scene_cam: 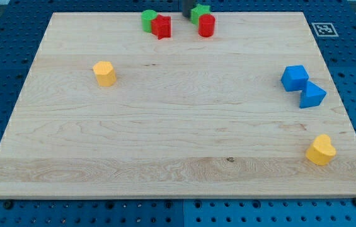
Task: Separate the green circle from the red star
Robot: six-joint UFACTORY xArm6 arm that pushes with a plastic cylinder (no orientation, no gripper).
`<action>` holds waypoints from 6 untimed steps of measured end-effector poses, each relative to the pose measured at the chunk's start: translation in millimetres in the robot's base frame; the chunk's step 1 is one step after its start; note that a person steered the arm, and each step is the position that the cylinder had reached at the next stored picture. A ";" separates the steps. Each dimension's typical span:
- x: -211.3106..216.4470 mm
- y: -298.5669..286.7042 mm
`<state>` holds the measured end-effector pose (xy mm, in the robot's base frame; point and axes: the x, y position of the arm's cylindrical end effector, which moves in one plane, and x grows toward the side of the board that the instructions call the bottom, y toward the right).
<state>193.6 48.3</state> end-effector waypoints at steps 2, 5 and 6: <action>9.2 67.5; 24.5 -35.7; 38.1 -52.0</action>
<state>231.7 -3.7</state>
